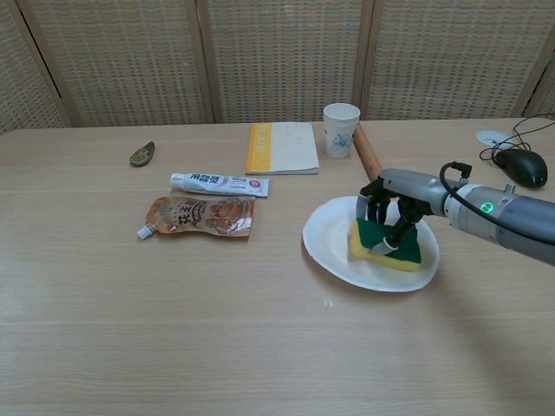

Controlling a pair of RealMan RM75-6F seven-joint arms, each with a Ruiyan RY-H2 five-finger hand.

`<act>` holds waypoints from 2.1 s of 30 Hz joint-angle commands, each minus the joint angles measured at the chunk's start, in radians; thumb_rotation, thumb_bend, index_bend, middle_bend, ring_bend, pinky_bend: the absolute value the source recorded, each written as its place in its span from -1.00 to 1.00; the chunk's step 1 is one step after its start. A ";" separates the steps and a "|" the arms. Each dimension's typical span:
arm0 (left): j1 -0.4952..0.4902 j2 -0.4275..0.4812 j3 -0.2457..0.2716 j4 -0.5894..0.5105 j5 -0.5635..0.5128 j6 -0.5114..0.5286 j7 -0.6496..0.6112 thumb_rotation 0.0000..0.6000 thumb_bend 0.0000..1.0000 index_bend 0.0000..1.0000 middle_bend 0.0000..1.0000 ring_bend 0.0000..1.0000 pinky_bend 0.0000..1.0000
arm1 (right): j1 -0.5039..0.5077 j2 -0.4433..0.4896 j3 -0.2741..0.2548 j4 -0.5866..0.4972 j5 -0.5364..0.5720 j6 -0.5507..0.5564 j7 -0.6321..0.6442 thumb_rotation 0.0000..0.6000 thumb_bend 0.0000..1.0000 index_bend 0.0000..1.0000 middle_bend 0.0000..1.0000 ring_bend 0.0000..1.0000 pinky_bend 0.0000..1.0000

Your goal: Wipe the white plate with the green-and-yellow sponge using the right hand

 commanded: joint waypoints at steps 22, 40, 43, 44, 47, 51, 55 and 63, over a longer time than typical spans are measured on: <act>-0.001 0.009 0.003 -0.002 0.006 -0.005 -0.021 1.00 -1.00 -1.00 -1.00 -1.00 -1.00 | -0.001 0.083 0.053 -0.190 -0.023 0.125 -0.020 1.00 -0.66 -0.05 0.05 -0.16 0.35; -0.005 0.009 0.002 0.001 -0.001 -0.013 -0.026 1.00 -1.00 -1.00 -1.00 -1.00 -1.00 | 0.025 -0.019 0.066 -0.021 0.069 -0.010 -0.044 1.00 -0.60 -0.04 0.05 -0.16 0.35; -0.005 0.009 0.002 0.000 -0.001 -0.011 -0.025 1.00 -1.00 -1.00 -1.00 -1.00 -1.00 | 0.025 -0.026 0.064 -0.008 0.070 -0.016 -0.047 1.00 -0.60 -0.04 0.06 -0.16 0.35; -0.004 0.010 0.003 0.001 -0.001 -0.011 -0.026 1.00 -1.00 -1.00 -1.00 -1.00 -1.00 | 0.025 -0.029 0.061 -0.004 0.070 -0.020 -0.049 1.00 -0.60 -0.04 0.06 -0.16 0.35; -0.005 0.009 0.003 0.000 -0.002 -0.012 -0.025 1.00 -1.00 -1.00 -1.00 -1.00 -1.00 | 0.026 -0.037 0.060 0.009 0.072 -0.030 -0.051 1.00 -0.59 -0.04 0.06 -0.16 0.35; -0.003 0.009 0.006 -0.002 0.003 -0.008 -0.023 1.00 -1.00 -1.00 -1.00 -1.00 -1.00 | 0.030 -0.049 0.061 0.030 0.078 -0.045 -0.061 1.00 -0.59 -0.03 0.06 -0.16 0.35; -0.002 0.010 0.005 -0.003 0.003 -0.007 -0.026 1.00 -1.00 -1.00 -1.00 -1.00 -1.00 | 0.030 -0.056 0.059 0.042 0.078 -0.052 -0.068 1.00 -0.59 -0.02 0.07 -0.16 0.35; -0.002 0.010 0.006 -0.002 0.006 -0.005 -0.029 1.00 -1.00 -1.00 -1.00 -1.00 -1.00 | 0.026 -0.068 0.060 0.063 0.076 -0.049 -0.067 1.00 -0.59 -0.01 0.07 -0.16 0.35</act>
